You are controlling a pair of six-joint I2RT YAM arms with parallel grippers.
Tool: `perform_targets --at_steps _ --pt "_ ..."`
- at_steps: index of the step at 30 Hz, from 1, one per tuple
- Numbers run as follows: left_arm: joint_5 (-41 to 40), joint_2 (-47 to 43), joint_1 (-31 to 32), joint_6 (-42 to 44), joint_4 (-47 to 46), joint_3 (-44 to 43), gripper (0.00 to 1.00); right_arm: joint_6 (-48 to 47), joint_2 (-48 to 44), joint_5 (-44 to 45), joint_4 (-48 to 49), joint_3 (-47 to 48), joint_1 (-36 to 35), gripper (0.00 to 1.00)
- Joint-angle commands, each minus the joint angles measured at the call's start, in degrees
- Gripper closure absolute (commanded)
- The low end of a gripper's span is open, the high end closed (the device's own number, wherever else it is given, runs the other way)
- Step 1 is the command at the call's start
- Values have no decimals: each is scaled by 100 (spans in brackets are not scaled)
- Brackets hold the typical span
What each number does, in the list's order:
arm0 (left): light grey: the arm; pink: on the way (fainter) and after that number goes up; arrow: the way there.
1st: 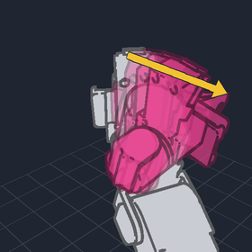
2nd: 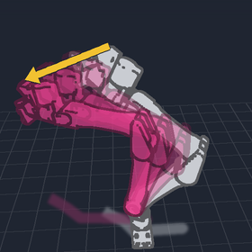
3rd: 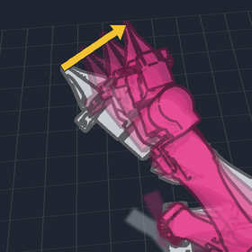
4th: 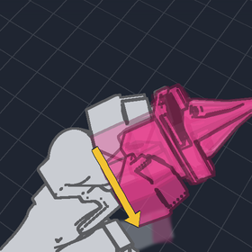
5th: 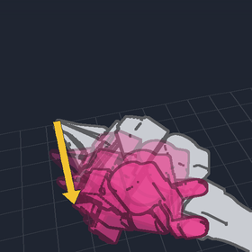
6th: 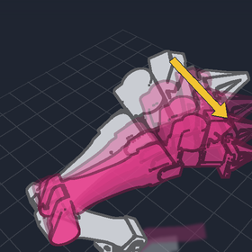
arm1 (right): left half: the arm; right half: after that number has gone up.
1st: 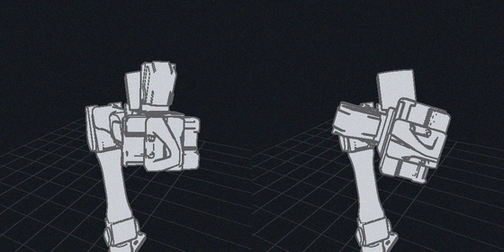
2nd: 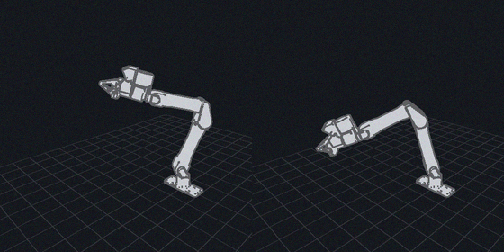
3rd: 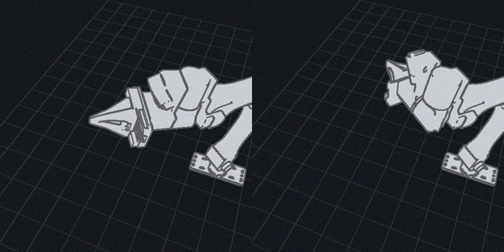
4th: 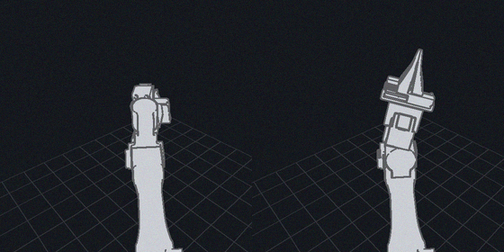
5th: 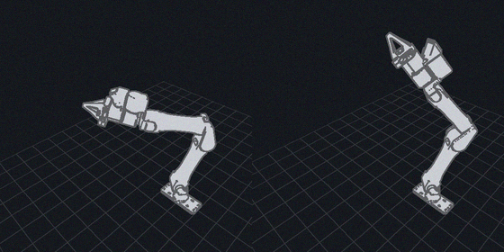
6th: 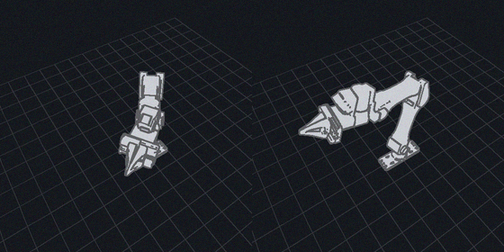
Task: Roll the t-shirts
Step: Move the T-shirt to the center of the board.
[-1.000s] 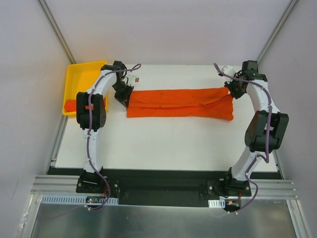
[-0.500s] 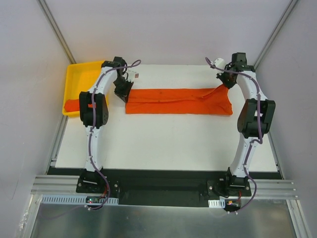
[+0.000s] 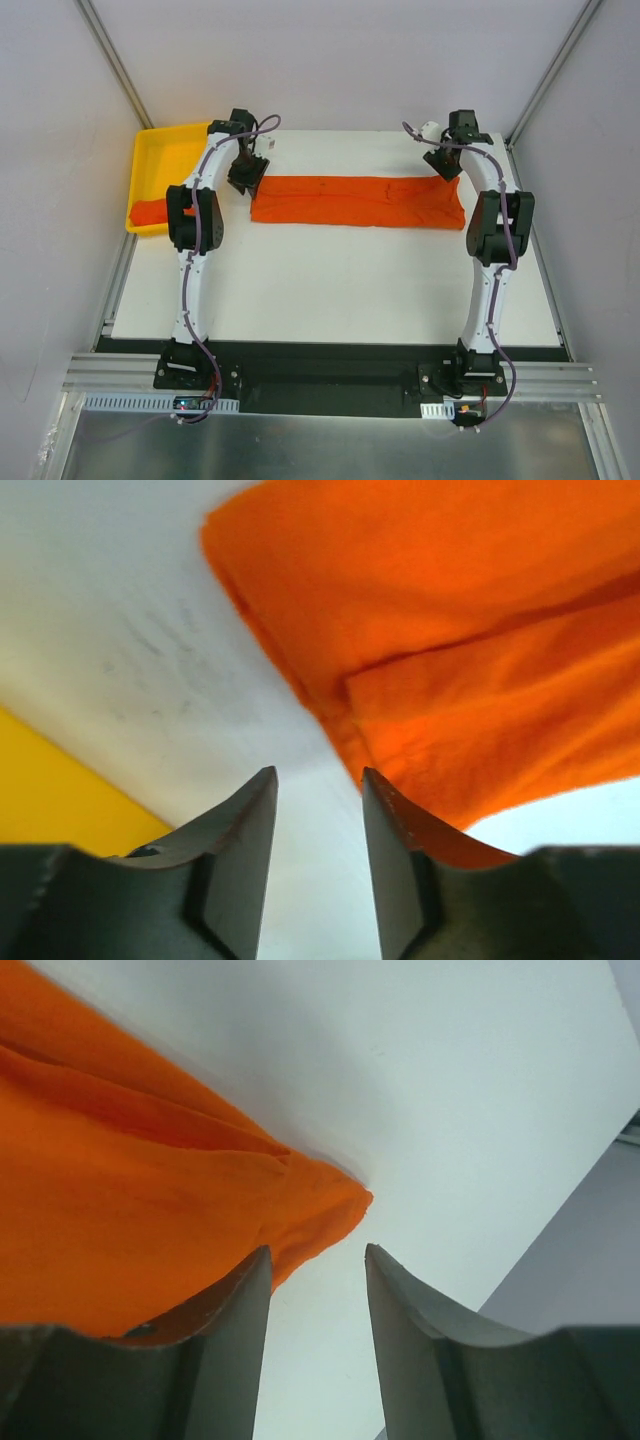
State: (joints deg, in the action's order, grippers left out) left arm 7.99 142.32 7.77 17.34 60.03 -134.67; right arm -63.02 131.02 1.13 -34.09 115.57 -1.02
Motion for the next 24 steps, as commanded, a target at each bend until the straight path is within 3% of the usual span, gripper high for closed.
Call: perform_targets --at_steps 1,5,9,13,24 --pt "-1097 -598 -65 -407 -306 -217 57 694 -629 389 -28 169 -22 52" --pt "-844 -899 -65 -363 -343 -165 53 818 -1394 82 -229 -885 93 47" --pt "-134 -1092 -4 -311 -299 615 50 993 -1589 -700 -1097 -1501 452 45" --pt "115 -1040 14 -389 -255 1065 49 1020 -1282 -1053 -1785 -1502 839 43" --pt "326 -469 14 -311 -88 1092 55 370 -772 -2177 -2629 -1371 1077 42"
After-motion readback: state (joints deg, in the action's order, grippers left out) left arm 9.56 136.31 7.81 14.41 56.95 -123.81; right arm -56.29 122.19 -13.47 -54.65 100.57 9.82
